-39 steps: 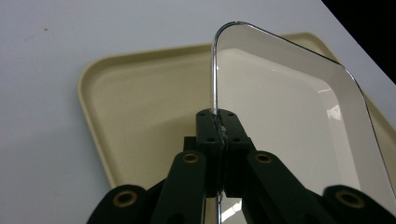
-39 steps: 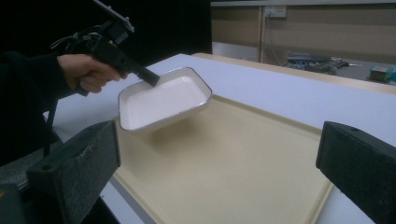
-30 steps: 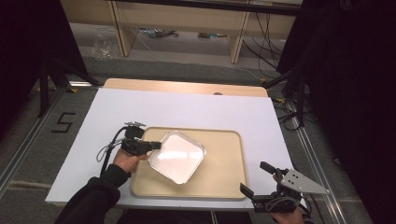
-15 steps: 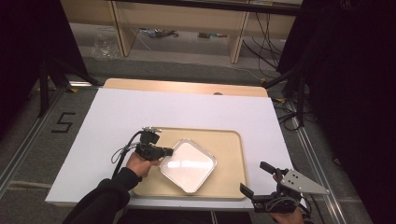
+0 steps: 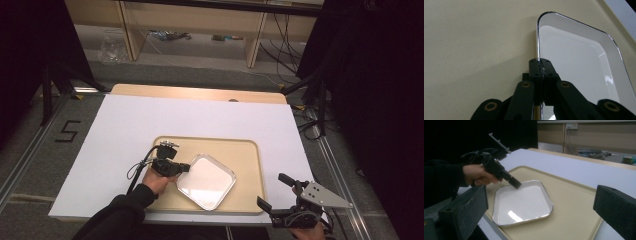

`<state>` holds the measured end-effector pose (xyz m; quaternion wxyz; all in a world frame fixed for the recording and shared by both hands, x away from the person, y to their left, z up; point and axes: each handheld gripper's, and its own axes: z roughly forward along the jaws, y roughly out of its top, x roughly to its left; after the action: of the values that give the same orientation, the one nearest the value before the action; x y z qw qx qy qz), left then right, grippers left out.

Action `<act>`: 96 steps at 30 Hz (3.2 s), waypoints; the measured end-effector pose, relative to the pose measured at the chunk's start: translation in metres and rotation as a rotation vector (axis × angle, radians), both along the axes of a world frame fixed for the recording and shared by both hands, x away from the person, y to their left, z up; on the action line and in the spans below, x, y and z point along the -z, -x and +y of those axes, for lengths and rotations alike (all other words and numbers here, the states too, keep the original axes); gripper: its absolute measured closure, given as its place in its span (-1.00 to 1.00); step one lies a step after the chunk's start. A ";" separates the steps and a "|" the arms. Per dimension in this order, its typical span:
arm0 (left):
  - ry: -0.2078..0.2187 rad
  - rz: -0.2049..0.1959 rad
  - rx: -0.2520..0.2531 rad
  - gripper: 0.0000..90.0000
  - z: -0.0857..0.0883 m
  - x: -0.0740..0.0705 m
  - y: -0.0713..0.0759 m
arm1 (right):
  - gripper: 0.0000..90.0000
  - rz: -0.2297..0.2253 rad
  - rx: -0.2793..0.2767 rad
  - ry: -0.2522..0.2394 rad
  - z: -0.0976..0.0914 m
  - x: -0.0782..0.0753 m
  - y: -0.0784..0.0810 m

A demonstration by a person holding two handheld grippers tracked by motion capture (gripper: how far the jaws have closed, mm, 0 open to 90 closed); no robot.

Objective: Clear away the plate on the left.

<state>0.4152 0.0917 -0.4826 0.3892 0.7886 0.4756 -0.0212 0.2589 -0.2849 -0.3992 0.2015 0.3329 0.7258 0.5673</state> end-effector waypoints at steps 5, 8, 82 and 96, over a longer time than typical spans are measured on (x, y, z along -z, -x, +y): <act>-0.009 -0.021 -0.019 0.95 -0.001 0.000 0.002 | -0.99 0.000 -0.008 -0.006 -0.001 0.000 -0.001; -0.021 -0.023 -0.028 0.95 0.001 0.001 0.003 | -0.99 0.001 -0.008 -0.005 0.000 0.000 0.000; 0.011 0.047 0.055 0.63 0.013 -0.002 0.079 | -0.99 0.025 -0.022 -0.025 0.001 0.000 0.000; -0.001 -0.012 -0.044 -0.25 0.020 -0.012 0.076 | -0.99 0.007 -0.010 -0.005 0.001 0.000 0.001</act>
<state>0.3392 0.1119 -0.4702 0.3920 0.7783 0.4905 -0.0079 0.2583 -0.2839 -0.3990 0.1952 0.3319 0.7266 0.5690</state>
